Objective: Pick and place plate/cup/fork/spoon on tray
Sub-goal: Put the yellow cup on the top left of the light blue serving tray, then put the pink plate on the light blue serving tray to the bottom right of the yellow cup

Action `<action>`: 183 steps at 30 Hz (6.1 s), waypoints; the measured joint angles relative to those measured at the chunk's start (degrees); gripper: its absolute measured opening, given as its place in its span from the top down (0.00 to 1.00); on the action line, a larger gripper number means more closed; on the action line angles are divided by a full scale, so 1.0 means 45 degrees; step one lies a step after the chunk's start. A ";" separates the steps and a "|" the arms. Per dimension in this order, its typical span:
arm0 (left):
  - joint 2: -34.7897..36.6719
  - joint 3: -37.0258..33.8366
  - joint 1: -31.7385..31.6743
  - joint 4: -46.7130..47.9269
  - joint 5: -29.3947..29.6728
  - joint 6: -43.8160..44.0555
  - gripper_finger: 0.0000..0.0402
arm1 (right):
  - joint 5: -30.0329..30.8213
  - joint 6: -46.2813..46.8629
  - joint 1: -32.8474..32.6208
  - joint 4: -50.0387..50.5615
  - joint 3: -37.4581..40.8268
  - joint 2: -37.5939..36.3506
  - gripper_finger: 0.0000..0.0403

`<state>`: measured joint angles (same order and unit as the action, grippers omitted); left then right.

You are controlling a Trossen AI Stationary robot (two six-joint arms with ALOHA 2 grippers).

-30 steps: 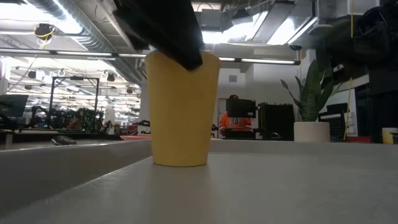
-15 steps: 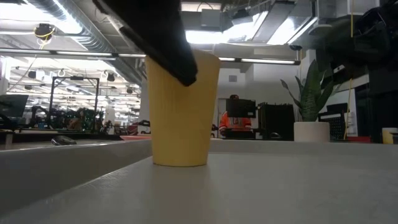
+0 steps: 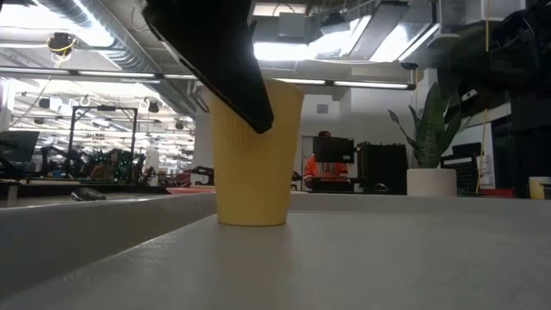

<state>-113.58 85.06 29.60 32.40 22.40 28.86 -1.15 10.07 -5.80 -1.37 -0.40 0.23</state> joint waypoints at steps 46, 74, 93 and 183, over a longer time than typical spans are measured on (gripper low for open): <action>0.1676 0.0815 -0.0946 0.1300 -0.1257 -0.4003 0.83 | 0.0005 0.0053 0.0002 -0.0002 0.0000 0.0005 0.86; 0.4658 0.0025 -0.9861 0.6572 -0.0225 -0.7543 0.83 | 0.0005 0.0049 0.0000 -0.0293 0.0000 0.0005 0.86; 0.4656 -0.6022 -1.7184 0.0453 -0.7571 -0.4936 0.83 | 0.0005 0.0048 0.0000 -0.0291 0.0000 0.0005 0.86; 0.4648 -0.7033 -1.6653 -0.1137 -0.7336 -0.4142 0.73 | 0.0000 0.0044 0.0000 -0.0087 0.0000 0.0000 0.86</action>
<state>-92.66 53.41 -45.34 27.29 -10.61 10.22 -1.15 10.26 -5.80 -1.76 -0.40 0.23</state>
